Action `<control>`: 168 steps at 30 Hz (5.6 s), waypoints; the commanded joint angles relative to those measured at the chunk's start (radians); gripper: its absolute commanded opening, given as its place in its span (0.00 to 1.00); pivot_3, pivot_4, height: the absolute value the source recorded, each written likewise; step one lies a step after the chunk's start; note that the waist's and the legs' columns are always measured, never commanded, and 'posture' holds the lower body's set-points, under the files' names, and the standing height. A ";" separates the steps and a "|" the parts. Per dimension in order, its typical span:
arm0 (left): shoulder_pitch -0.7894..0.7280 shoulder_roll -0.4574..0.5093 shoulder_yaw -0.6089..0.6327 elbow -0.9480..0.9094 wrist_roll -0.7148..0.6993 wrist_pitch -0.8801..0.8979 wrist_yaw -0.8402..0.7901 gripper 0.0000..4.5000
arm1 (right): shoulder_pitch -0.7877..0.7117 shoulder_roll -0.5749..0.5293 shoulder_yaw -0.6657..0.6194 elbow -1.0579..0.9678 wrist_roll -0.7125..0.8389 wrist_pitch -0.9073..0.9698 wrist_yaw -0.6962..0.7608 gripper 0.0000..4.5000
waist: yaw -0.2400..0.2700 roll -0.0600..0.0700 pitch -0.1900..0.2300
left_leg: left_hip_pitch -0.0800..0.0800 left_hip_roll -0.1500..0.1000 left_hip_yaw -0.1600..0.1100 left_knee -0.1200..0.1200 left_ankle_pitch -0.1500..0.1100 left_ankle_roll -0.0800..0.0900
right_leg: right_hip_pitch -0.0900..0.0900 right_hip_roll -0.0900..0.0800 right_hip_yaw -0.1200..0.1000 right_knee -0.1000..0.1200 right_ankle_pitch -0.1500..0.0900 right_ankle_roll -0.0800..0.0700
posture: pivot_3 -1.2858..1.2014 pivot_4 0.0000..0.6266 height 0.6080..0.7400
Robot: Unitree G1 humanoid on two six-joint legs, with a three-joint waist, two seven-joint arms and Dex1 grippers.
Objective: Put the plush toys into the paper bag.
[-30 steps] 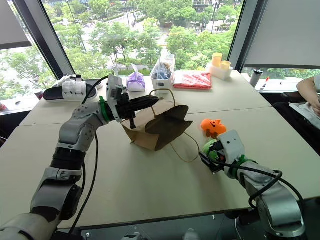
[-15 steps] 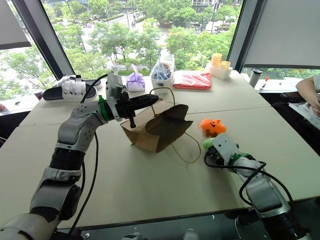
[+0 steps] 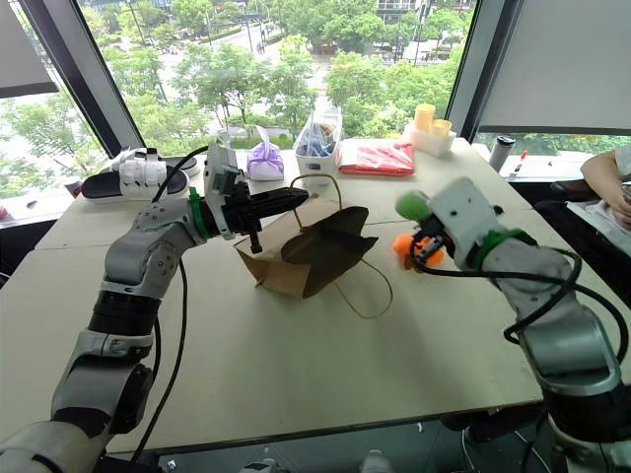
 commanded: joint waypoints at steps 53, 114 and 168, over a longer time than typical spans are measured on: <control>0.071 0.124 0.058 -0.249 -0.201 0.249 0.041 0.00 | -0.252 0.215 0.044 1.152 -0.160 -0.541 -0.015 0.99 | -0.006 0.001 0.001 | -0.001 -0.001 0.003 -0.002 0.002 -0.003 | -0.003 -0.001 0.003 0.001 0.000 0.000 | 0.52 0.24 1.00; 0.042 0.094 0.127 -0.206 -0.257 0.241 0.162 0.00 | -0.376 0.406 0.361 0.485 0.026 -0.119 0.102 0.55 | -0.005 0.001 0.001 | -0.002 -0.001 0.000 -0.002 0.002 -0.003 | -0.005 -0.001 0.002 0.002 0.000 0.000 | 0.52 0.24 1.00; 0.054 0.117 0.174 -0.211 -0.282 0.253 0.218 0.00 | 0.022 0.264 -0.006 0.250 0.267 0.175 0.030 0.01 | 0.002 0.000 0.001 | -0.002 -0.001 0.001 -0.001 0.001 -0.003 | -0.003 -0.001 0.002 0.001 0.000 0.000 | 0.52 0.24 1.00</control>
